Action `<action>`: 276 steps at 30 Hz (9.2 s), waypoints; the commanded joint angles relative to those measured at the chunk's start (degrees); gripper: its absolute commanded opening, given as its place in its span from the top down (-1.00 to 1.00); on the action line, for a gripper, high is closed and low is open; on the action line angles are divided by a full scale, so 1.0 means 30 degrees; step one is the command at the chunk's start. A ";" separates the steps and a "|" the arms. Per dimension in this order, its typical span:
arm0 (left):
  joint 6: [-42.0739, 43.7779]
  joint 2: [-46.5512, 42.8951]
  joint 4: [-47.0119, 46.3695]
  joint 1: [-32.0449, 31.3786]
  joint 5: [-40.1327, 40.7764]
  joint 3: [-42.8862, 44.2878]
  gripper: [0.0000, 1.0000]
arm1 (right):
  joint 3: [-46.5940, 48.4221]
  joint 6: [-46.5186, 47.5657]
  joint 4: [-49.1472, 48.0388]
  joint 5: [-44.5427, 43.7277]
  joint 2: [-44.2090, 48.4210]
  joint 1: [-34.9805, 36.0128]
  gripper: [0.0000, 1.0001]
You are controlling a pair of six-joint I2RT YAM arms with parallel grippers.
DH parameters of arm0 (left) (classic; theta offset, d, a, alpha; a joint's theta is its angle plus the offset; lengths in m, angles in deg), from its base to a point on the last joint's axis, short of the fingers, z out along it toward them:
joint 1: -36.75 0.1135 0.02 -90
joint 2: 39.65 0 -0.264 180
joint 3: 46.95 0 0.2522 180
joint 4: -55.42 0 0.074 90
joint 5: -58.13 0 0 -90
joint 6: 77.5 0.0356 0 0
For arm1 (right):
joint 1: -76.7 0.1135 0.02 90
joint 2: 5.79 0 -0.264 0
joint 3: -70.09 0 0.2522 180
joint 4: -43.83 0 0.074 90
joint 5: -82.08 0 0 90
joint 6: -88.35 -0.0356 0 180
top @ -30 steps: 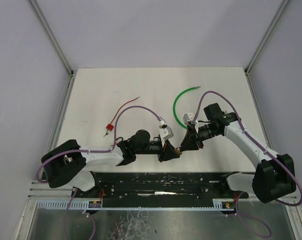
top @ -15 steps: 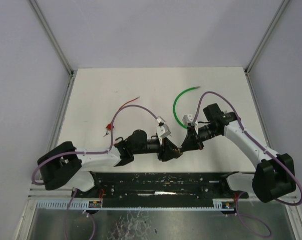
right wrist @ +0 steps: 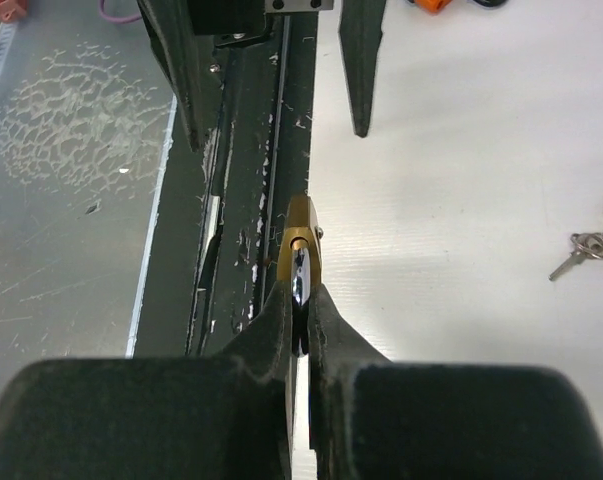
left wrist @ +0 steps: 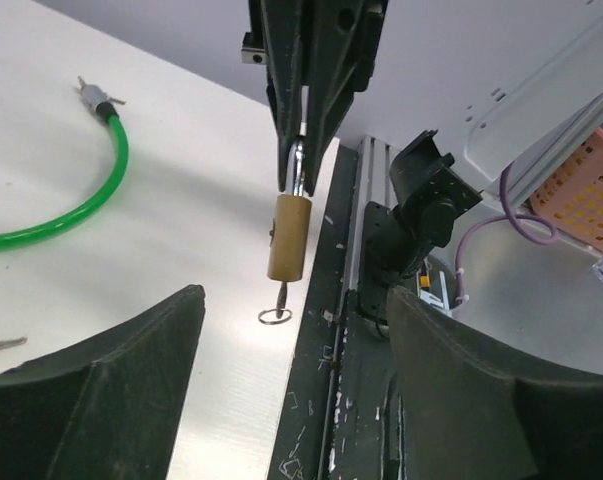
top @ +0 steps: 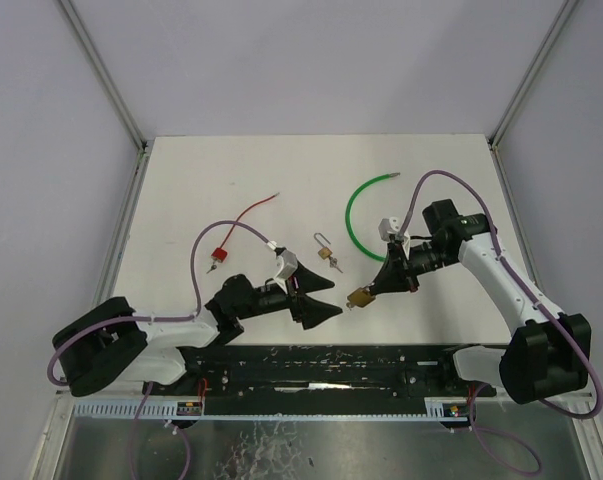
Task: Lock with the key
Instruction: Place the key at the center of the board, then place the lock at the center of the board, then pick up the lock from the center of the board.
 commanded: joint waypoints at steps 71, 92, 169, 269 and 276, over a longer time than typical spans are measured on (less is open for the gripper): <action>-0.0796 0.4676 -0.1821 -0.0310 -0.0092 0.0238 1.00 | 0.3691 0.5301 0.7281 0.0975 -0.1443 -0.1477 1.00; -0.6822 0.8012 0.5094 0.6896 -0.1491 0.9168 1.00 | -0.0630 -1.2273 -1.3569 -0.5015 0.3187 -0.3225 1.00; -0.2581 0.9470 -0.1625 1.2578 -0.0025 0.9253 0.04 | 1.8370 -2.3389 -1.6636 -1.0547 -2.0093 0.2106 0.92; -0.7233 -0.1350 1.7161 0.2485 1.2530 0.6628 -0.86 | -0.1865 -1.2037 -1.1886 -0.9309 0.4948 -0.2399 -0.70; -1.1895 0.7394 2.9312 0.0391 2.0905 1.6086 -0.81 | -0.1911 -1.2304 -1.2253 -1.0636 0.4761 -0.2389 -0.71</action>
